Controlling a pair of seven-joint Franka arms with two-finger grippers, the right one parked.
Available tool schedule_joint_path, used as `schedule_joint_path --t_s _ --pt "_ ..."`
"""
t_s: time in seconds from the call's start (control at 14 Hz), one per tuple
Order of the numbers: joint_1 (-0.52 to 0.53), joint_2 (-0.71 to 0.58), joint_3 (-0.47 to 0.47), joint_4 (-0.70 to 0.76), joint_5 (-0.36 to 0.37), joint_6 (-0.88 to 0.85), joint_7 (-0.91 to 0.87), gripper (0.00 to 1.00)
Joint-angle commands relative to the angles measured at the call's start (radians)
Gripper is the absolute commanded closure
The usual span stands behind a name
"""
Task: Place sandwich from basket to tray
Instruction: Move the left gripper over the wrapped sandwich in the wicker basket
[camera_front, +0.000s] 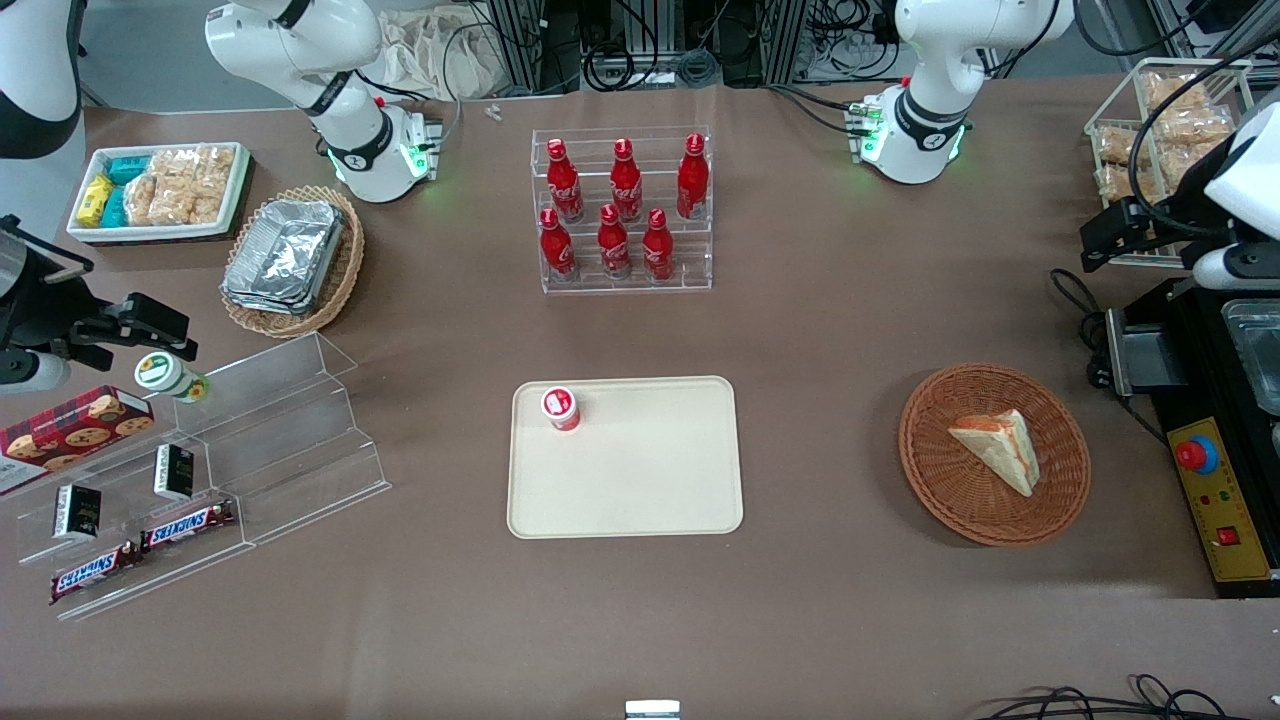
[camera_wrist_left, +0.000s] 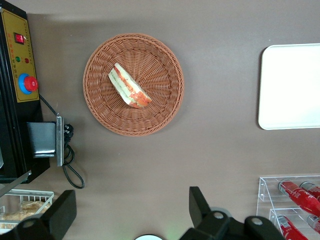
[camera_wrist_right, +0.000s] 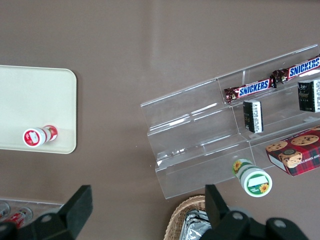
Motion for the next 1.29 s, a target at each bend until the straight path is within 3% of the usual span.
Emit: schedule_joint_path --t_s 0.0,0.5,0.71,1.21 --pt "-0.012 -0.009 0.002 0.001 0.023 -0.007 -0.001 0.0" --pt "0.009 -0.002 0.033 -0.048 0.023 -0.035 -0.036 0.0" --pt "0.05 0.035 0.033 -0.062 0.023 -0.019 -0.209 0.0" --pt "0.069 0.046 0.033 -0.376 0.023 0.37 -0.583 0.0"
